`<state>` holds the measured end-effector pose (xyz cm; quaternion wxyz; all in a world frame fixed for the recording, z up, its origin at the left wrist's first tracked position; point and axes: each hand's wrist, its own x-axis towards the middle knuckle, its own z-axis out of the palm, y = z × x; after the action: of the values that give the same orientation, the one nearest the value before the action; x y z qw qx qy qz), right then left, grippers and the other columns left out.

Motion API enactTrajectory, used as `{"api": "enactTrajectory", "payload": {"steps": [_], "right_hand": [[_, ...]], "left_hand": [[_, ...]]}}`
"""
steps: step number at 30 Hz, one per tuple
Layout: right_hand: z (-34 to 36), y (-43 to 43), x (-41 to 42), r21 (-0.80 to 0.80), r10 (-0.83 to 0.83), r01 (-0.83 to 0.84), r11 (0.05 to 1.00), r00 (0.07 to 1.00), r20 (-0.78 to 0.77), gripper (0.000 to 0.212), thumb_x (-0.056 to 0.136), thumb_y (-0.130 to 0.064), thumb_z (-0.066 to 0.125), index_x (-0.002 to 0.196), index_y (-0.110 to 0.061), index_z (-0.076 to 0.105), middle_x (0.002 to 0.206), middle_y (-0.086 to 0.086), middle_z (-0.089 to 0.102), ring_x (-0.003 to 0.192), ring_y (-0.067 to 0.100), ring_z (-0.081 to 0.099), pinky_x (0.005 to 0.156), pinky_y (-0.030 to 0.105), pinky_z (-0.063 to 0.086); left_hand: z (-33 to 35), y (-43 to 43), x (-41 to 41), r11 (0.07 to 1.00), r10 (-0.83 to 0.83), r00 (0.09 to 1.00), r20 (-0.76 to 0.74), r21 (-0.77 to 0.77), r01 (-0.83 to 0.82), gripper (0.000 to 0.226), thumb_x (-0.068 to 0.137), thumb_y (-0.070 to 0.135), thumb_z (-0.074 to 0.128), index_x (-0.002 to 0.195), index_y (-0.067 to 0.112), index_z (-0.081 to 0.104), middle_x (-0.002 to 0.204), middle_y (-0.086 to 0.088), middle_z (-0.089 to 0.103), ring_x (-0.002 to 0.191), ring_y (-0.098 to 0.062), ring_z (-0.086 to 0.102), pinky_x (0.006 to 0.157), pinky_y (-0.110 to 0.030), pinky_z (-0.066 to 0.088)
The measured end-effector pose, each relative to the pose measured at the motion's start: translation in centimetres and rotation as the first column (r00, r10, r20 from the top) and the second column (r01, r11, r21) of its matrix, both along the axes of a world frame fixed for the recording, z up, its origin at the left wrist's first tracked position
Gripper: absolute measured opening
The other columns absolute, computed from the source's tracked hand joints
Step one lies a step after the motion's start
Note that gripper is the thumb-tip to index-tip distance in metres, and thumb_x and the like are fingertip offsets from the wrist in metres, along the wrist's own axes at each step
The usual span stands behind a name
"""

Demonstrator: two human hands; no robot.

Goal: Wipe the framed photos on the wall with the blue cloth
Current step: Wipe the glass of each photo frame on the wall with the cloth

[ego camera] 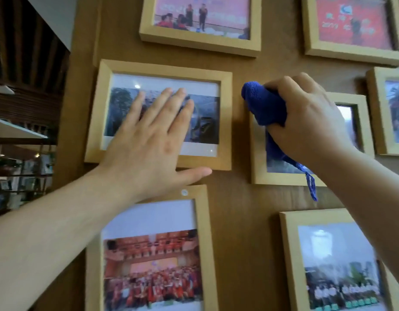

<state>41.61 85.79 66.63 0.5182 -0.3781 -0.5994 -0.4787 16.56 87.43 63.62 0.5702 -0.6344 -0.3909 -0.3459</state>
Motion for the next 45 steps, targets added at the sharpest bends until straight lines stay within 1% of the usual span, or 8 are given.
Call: {"api": "enactTrajectory", "payload": {"steps": [9, 19, 25, 27, 30, 38, 42, 45], "right_hand": [[2.9, 0.9, -10.1, 0.105, -0.055, 0.049, 0.993, 0.997, 0.056, 0.043, 0.078, -0.013, 0.064, 0.120, -0.013, 0.053, 0.112, 0.014, 0.054, 0.104, 0.035, 0.049, 0.065, 0.037, 0.041], [2.4, 2.2, -15.9, 0.075, -0.184, 0.174, 0.982, 0.969, 0.163, 0.047, 0.080, -0.022, 0.064, 0.123, -0.014, 0.048, 0.115, 0.013, 0.054, 0.103, 0.032, 0.051, 0.067, 0.035, 0.031], [0.8, 2.4, -20.3, 0.111, -0.174, 0.143, 0.984, 0.914, 0.366, 0.036, 0.078, -0.022, 0.036, 0.101, -0.007, 0.059, 0.093, 0.017, 0.060, 0.079, 0.036, 0.056, 0.055, 0.036, 0.033], [1.2, 2.5, -19.8, 0.119, -0.227, 0.197, 0.973, 0.902, 0.368, 0.030, 0.082, -0.018, 0.046, 0.108, -0.009, 0.058, 0.098, 0.015, 0.059, 0.083, 0.035, 0.056, 0.056, 0.038, 0.037], [2.4, 2.3, -17.7, 0.121, -0.253, 0.225, 0.967, 0.913, 0.320, 0.042, 0.076, -0.017, 0.066, 0.116, -0.011, 0.054, 0.104, 0.015, 0.058, 0.091, 0.034, 0.056, 0.060, 0.035, 0.031], [3.1, 1.4, -11.2, 0.065, -0.329, 0.323, 0.944, 0.939, 0.103, 0.049, 0.080, -0.019, 0.066, 0.126, -0.014, 0.048, 0.117, 0.016, 0.053, 0.107, 0.035, 0.049, 0.063, 0.036, 0.033], [2.5, 1.5, -14.1, 0.051, -0.282, 0.278, 0.959, 0.948, 0.145, 0.050, 0.078, -0.020, 0.066, 0.125, -0.015, 0.049, 0.117, 0.013, 0.053, 0.107, 0.033, 0.050, 0.063, 0.034, 0.032], [1.0, 2.1, -18.1, 0.044, -0.175, 0.170, 0.984, 0.928, 0.330, 0.043, 0.076, -0.022, 0.063, 0.118, -0.015, 0.055, 0.111, 0.012, 0.057, 0.100, 0.034, 0.054, 0.062, 0.035, 0.037]], "left_hand": [[1.8, 0.5, -10.5, 0.993, 0.112, 0.993, 0.019, -0.043, -0.112, 0.120, 0.071, 0.092, 0.020, 0.151, 0.001, 0.019, 0.161, -0.017, 0.022, 0.150, -0.028, 0.014, 0.121, -0.055, 0.014], [1.8, 2.6, -12.5, 0.995, 0.054, 0.997, 0.060, -0.092, -0.049, 0.125, 0.068, 0.096, 0.013, 0.154, 0.006, 0.007, 0.165, -0.012, 0.007, 0.152, -0.024, 0.004, 0.122, -0.047, 0.009], [1.7, 3.2, -13.1, 0.992, -0.075, 0.994, 0.077, -0.094, 0.082, 0.125, 0.066, 0.094, 0.029, 0.153, 0.006, 0.017, 0.164, -0.013, 0.014, 0.152, -0.024, 0.008, 0.122, -0.047, 0.011], [1.6, 3.3, -13.2, 0.992, -0.074, 0.994, 0.084, -0.092, 0.082, 0.126, 0.065, 0.095, 0.030, 0.153, 0.006, 0.016, 0.164, -0.012, 0.013, 0.152, -0.023, 0.007, 0.122, -0.045, 0.009], [1.6, 3.5, -13.1, 0.995, -0.036, 0.996, 0.087, -0.088, 0.044, 0.127, 0.066, 0.097, 0.025, 0.154, 0.006, 0.011, 0.166, -0.010, 0.008, 0.152, -0.022, 0.004, 0.122, -0.045, 0.006], [1.4, 3.7, -13.7, 0.994, -0.064, 0.995, 0.078, -0.083, 0.071, 0.125, 0.067, 0.097, 0.019, 0.154, 0.008, 0.006, 0.166, -0.008, 0.005, 0.152, -0.022, 0.002, 0.123, -0.046, 0.003], [1.2, 4.1, -13.8, 0.992, -0.099, 0.990, 0.096, -0.073, 0.107, 0.124, 0.067, 0.096, 0.025, 0.154, 0.008, 0.009, 0.166, -0.009, 0.007, 0.152, -0.022, 0.004, 0.123, -0.047, 0.002], [1.1, 4.2, -13.8, 0.990, -0.123, 0.988, 0.096, -0.056, 0.128, 0.125, 0.066, 0.094, 0.030, 0.153, 0.006, 0.014, 0.165, -0.011, 0.011, 0.152, -0.024, 0.008, 0.123, -0.049, 0.005]]}}
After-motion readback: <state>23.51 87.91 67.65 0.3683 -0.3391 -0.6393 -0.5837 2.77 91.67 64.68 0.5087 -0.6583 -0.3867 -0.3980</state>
